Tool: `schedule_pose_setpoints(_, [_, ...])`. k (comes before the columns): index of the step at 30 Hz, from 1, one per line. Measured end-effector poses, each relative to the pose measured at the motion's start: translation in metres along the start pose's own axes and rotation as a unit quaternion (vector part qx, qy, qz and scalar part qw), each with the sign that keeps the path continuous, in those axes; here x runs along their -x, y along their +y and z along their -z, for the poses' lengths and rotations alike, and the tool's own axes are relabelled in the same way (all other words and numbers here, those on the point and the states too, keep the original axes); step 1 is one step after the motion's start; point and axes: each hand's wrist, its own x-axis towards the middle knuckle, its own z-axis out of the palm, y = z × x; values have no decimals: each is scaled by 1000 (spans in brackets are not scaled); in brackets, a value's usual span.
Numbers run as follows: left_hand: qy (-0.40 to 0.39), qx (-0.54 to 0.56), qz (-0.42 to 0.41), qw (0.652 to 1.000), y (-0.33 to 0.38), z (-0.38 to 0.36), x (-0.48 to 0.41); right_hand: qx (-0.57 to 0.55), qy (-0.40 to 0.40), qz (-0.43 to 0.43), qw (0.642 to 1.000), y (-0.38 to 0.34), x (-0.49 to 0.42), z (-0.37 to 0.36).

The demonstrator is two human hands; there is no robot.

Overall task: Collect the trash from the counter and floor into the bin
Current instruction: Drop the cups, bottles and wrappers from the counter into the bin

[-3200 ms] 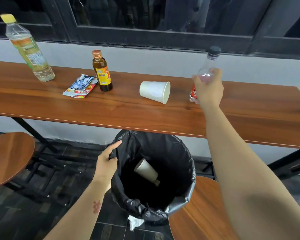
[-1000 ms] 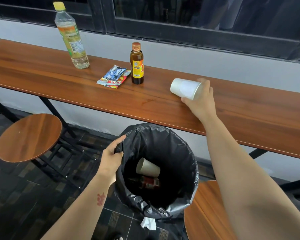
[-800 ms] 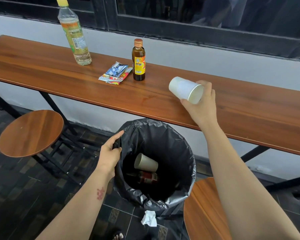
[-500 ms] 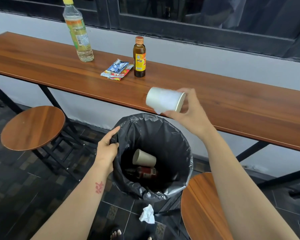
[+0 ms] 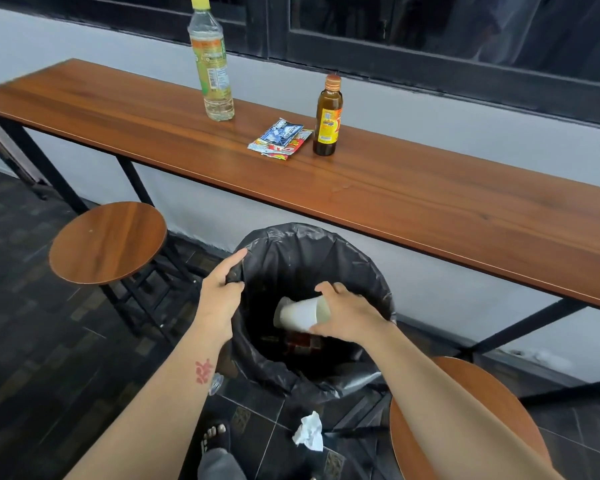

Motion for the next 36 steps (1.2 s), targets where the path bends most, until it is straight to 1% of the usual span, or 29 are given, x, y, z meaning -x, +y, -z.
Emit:
schedule_pose_setpoints(4, [-3, -5, -1, 1000, 10, 22, -24, -32, 17, 12, 999, -19, -22, 7])
schedule_pose_setpoints(6, [-13, -9, 7, 1000, 14, 35, -43, -64, 55, 32, 996, -34, -31, 16])
schedule_pose_setpoints(8, [-34, -6, 18, 999, 19, 47, -63, -111, 125, 59, 984, -55, -36, 30])
schedule_pose_setpoints(9, [-41, -7, 23, 999, 23, 53, -74, -143, 176, 70, 971, -66, -38, 39])
schedule_pose_setpoints(10, [-45, -8, 26, 999, 27, 59, -86, -180, 237, 82, 951, -78, -41, 50])
schedule_pose_setpoints(12, [-58, -7, 29, 998, 38, 68, -107, -244, 359, 96, 896, -96, -48, 75])
schedule_pose_setpoints(14, [-71, -6, 39, 997, 46, 76, -123, -276, 453, 69, 845, -107, -58, 98])
schedule_pose_setpoints(16, [-80, -12, 42, 996, 49, 83, -138, -293, 517, 23, 804, -112, -71, 118])
schedule_pose_setpoints(18, [-90, -14, 40, 995, 50, 90, -150, -286, 553, -27, 783, -109, -88, 134])
schedule_pose_setpoints(20, [-102, -15, 36, 994, 52, 94, -159, -278, 558, -81, 778, -100, -109, 146])
schedule_pose_setpoints(25, [-123, -12, 30, 992, 55, 98, -175, -299, 523, -174, 779, -74, -159, 168])
schedule_pose_setpoints(30, [-102, -43, 37, 993, 56, 98, -188, -333, 496, -169, 784, -66, -187, 183])
schedule_pose_setpoints(36, [-91, -28, 41, 995, 66, 89, -192, -376, 477, -160, 779, -66, -194, 192])
